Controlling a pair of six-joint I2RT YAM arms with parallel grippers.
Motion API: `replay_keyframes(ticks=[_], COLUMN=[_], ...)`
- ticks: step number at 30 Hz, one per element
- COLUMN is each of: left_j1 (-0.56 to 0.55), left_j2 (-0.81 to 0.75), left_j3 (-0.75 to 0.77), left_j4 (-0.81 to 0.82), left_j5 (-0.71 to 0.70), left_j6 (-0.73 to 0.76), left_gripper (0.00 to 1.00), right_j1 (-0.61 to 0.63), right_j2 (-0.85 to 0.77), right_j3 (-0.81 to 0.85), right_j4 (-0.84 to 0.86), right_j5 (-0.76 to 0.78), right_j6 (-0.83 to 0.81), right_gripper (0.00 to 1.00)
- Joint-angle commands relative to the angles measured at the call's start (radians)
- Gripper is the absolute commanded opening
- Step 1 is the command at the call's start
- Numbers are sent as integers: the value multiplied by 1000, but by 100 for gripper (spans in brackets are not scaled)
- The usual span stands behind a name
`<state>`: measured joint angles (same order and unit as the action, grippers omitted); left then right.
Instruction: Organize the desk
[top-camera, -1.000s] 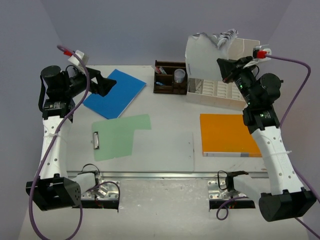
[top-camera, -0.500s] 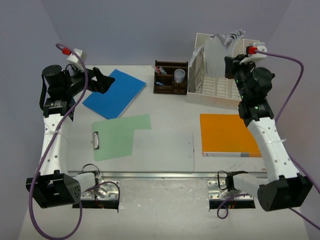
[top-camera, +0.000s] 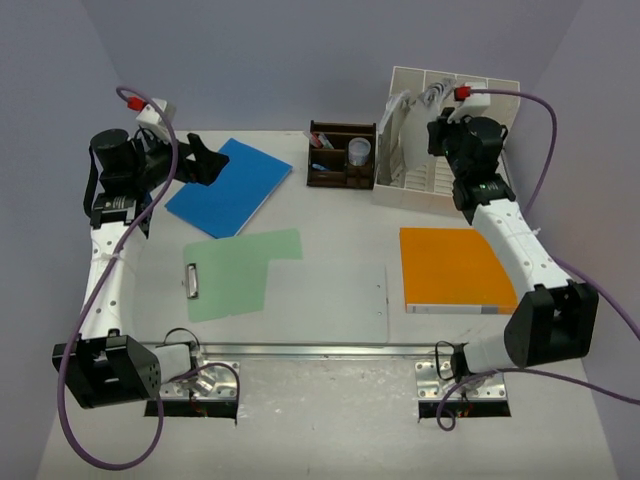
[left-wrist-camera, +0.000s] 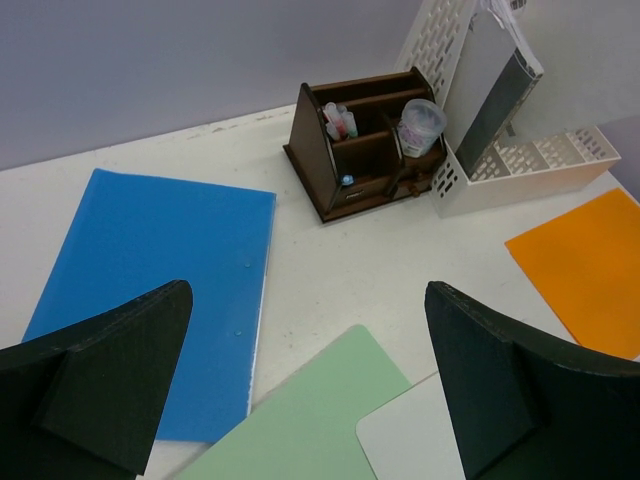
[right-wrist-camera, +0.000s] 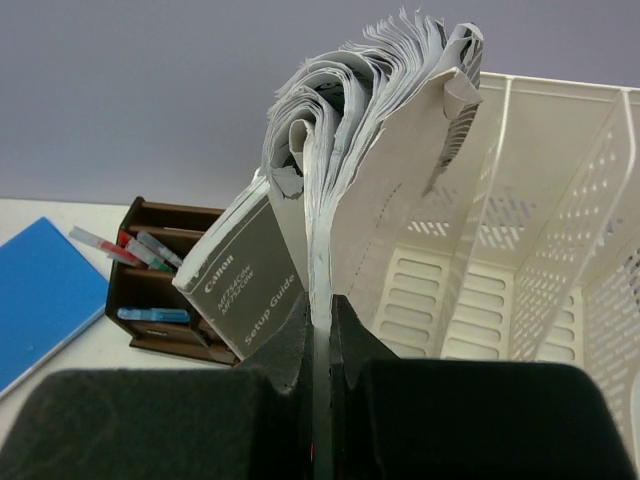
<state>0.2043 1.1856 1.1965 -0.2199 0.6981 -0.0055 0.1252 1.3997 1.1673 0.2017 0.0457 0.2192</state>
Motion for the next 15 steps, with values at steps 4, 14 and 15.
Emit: replay_keyframes(ticks=[4, 14, 15], left_j1=[6, 7, 7], left_j2=[23, 30, 31], left_j3=[-14, -42, -45], left_j4=[50, 57, 57], left_j5=[-16, -17, -19], left_j6=[-11, 1, 1], left_gripper=[100, 100, 100], right_j1=[67, 106, 106], right_j2=[139, 397, 400], right_j3=[177, 361, 355], right_j4=[150, 234, 250], right_j5=[49, 51, 37], right_j6=[-61, -152, -162], right_gripper=[0, 0, 0])
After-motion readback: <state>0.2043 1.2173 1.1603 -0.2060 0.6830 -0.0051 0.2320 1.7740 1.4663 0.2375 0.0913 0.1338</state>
